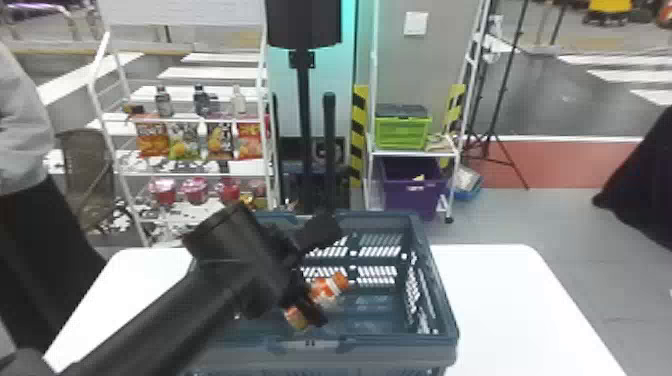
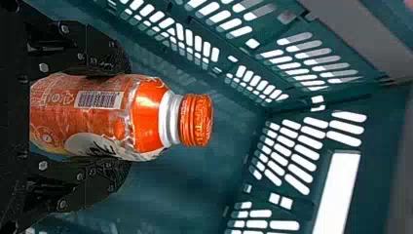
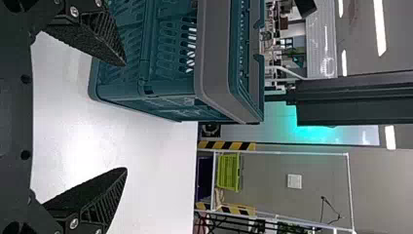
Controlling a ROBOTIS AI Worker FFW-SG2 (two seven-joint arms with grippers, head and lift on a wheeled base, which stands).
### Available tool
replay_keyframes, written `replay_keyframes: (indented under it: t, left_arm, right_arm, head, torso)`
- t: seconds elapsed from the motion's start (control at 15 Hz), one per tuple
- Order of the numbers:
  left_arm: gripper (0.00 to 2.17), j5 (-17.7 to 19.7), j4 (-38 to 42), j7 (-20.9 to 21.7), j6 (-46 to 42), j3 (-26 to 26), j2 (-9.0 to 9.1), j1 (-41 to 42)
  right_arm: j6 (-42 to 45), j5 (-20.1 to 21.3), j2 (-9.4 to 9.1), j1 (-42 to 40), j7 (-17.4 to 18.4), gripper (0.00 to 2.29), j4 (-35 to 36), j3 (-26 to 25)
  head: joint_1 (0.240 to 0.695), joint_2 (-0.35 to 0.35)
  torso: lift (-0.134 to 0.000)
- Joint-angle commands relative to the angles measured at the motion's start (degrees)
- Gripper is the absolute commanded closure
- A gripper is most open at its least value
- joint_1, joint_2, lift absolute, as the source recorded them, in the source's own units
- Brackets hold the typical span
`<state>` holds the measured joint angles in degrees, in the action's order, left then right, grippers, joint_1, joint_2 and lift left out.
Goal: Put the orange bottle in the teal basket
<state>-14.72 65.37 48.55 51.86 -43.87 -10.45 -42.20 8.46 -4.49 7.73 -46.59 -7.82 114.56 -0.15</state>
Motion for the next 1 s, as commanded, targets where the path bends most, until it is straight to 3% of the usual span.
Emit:
replay_keyframes:
  t: [0.0,0.2,0.47,0.8,0.93]
  left_arm:
    - [0.62,-5.1,-4.3,0.6,-1.4,0.5,2.8,-0.5]
    - [0.62,-10.1,-8.0,1.5,-3.9,1.4,4.82,-0.4]
    - [0.62,-13.4,-10.8,3.0,-4.3,1.4,6.05,-0.4]
    - [0.61,-15.2,-11.5,3.7,-4.6,1.4,6.32,-0.3]
    - [0.49,-15.8,-11.5,3.5,-5.1,1.4,6.32,-0.2]
  right_arm:
    - [0.0,0.0,0.01,-0.1,0.0,0.12,0.0,0.1]
    - [0.2,0.1,-0.08,-0.2,0.0,0.12,0.0,0.2]
    - [0.2,0.1,-0.08,-0.5,0.0,0.12,0.4,0.2]
    - [0.2,0.1,-0.08,-0.8,0.0,0.12,0.7,0.2]
    - [0.2,0.1,-0.08,-0.9,0.0,0.12,0.8,0.2]
  head:
    - [0.499,0.0]
    - [0.499,0.0]
    - [0.499,0.0]
    - [0.499,0.0]
    - [0.499,0.0]
  torso:
    - [0.0]
    - [0.0]
    - [0.0]
    - [0.0]
    - [0.0]
